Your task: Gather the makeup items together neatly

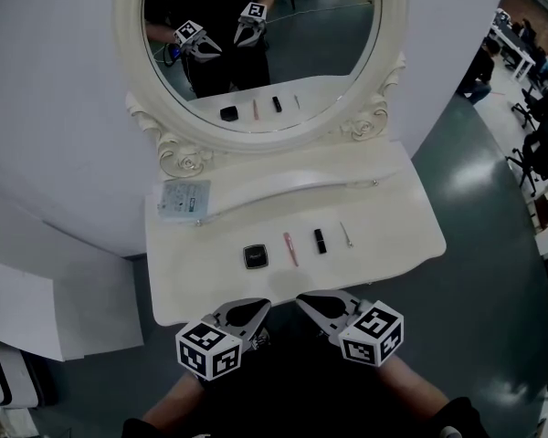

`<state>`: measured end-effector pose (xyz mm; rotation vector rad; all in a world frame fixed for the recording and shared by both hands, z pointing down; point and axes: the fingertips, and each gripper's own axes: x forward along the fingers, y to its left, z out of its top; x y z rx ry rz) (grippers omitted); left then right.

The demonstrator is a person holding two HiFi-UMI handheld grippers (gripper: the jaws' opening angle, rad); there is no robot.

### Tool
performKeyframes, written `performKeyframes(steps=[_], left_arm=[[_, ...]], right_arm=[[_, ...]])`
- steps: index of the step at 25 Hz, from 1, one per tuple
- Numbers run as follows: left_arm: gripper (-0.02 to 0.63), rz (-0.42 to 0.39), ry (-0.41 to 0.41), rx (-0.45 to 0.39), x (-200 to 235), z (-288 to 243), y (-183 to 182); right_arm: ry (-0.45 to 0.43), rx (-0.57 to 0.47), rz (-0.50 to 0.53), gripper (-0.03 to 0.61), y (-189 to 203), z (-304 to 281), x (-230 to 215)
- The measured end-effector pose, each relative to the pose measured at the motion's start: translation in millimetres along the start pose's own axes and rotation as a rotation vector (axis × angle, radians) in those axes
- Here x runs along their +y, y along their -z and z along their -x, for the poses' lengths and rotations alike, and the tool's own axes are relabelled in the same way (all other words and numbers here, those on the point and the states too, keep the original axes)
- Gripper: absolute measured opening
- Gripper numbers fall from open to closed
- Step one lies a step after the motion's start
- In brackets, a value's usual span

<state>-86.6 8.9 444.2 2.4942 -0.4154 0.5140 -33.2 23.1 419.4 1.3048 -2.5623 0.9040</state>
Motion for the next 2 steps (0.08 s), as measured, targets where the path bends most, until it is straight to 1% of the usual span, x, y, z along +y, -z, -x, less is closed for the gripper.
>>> performKeyframes(steps=[2], left_arm=[[0.008, 0.000, 0.000, -0.002, 0.4, -1.6, -0.1]], right_arm=[[0.001, -0.001, 0.000, 0.029, 0.2, 0.4, -1.4]])
